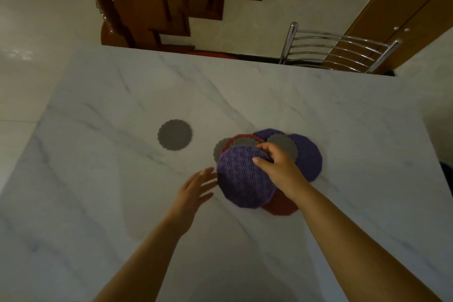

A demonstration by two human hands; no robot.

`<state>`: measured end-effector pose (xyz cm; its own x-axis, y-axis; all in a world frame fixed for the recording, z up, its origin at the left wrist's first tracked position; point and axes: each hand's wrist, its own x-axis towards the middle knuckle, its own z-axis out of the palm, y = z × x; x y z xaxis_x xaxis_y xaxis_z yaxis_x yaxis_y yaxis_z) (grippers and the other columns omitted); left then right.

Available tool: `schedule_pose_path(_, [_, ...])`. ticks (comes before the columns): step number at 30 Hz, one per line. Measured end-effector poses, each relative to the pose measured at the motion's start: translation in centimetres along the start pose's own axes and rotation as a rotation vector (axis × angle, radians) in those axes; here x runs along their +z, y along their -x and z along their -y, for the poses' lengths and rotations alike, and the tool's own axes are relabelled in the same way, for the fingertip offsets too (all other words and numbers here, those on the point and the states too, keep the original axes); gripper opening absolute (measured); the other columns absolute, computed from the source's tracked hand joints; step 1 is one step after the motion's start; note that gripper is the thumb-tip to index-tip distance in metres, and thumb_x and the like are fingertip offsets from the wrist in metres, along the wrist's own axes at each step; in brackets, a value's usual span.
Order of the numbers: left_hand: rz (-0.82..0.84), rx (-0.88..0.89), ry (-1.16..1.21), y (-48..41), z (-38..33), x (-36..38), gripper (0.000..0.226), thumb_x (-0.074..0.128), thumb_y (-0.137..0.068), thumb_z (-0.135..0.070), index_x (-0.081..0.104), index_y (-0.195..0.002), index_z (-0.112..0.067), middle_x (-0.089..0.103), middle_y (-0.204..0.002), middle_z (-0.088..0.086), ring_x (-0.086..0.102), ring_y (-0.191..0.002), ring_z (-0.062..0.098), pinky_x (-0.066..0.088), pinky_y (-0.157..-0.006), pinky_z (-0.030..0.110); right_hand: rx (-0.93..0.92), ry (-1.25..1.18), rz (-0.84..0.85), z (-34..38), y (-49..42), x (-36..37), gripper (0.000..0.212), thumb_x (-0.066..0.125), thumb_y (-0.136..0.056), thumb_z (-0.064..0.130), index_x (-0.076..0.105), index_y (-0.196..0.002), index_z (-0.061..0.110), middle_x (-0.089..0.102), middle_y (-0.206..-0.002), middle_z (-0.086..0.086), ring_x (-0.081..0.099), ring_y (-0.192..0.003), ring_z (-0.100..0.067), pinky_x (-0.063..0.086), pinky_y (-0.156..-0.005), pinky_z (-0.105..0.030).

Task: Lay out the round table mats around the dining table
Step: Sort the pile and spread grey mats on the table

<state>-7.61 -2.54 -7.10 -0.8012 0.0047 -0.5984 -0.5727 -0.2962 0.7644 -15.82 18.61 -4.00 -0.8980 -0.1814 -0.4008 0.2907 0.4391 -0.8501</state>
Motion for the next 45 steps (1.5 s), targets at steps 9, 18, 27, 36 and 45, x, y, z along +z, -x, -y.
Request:
schedule_pose_path(9, [0.03, -0.078, 0.082, 3.4, 1.2, -2.2, 0.026, 0.054, -0.091, -0.013, 0.063, -0.114, -0.008, 0.073, -0.106, 0.012, 0.069, -0.097, 0.031, 0.058, -0.082, 0.041, 0.057, -0.258, 0.042, 0.0, 3.0, 2.4, 0.017, 0.062, -0.089, 0.02, 0.059, -0.098, 0.034, 0.065, -0.108, 0.006, 0.063, -0.098, -0.007, 0.053, -0.077, -0.024])
schedule_pose_path(18, [0.019, -0.034, 0.055, 4.6, 2.0, -2.5, 0.021, 0.05, -0.094, -0.004, 0.064, -0.109, -0.008, 0.074, -0.094, 0.01, 0.071, -0.084, 0.024, 0.06, -0.073, 0.037, 0.087, -0.204, 0.064, -1.0, 4.1, 2.5, 0.014, 0.063, -0.087, 0.026, 0.06, -0.096, 0.036, 0.065, -0.104, 0.012, 0.064, -0.09, 0.004, 0.05, -0.068, -0.011])
schedule_pose_path(27, [-0.023, -0.02, 0.136, 4.7, 2.7, -4.3, 0.022, 0.049, -0.094, -0.006, 0.065, -0.11, -0.01, 0.075, -0.097, 0.01, 0.072, -0.088, 0.027, 0.059, -0.068, 0.033, 0.477, 0.701, -0.203, -6.8, 3.9, -2.9, 0.096, 0.071, -0.075, 0.048, 0.019, -0.147, 0.009, 0.033, -0.147, -0.016, 0.035, -0.132, -0.036, 0.038, -0.105, -0.046])
schedule_pose_path(36, [-0.025, -0.038, 0.171, 4.8, 3.0, -4.2, 0.022, 0.047, -0.094, -0.003, 0.064, -0.109, -0.008, 0.072, -0.097, 0.011, 0.071, -0.086, 0.026, 0.06, -0.069, 0.035, 0.498, 0.708, -0.316, -7.9, 4.1, -1.5, 0.111, 0.081, -0.067, 0.041, 0.011, -0.147, 0.005, 0.027, -0.146, -0.02, 0.032, -0.132, -0.037, 0.037, -0.103, -0.046])
schedule_pose_path(45, [-0.019, -0.036, 0.13, 4.3, 2.8, -3.0, 0.023, 0.045, -0.096, -0.003, 0.064, -0.108, -0.011, 0.074, -0.095, 0.006, 0.073, -0.082, 0.022, 0.061, -0.069, 0.033, 0.098, 0.428, -0.433, -4.6, 7.0, -5.6, 0.02, 0.055, -0.093, 0.024, 0.065, -0.104, 0.012, 0.069, -0.1, -0.009, 0.063, -0.09, -0.027, 0.049, -0.076, -0.037])
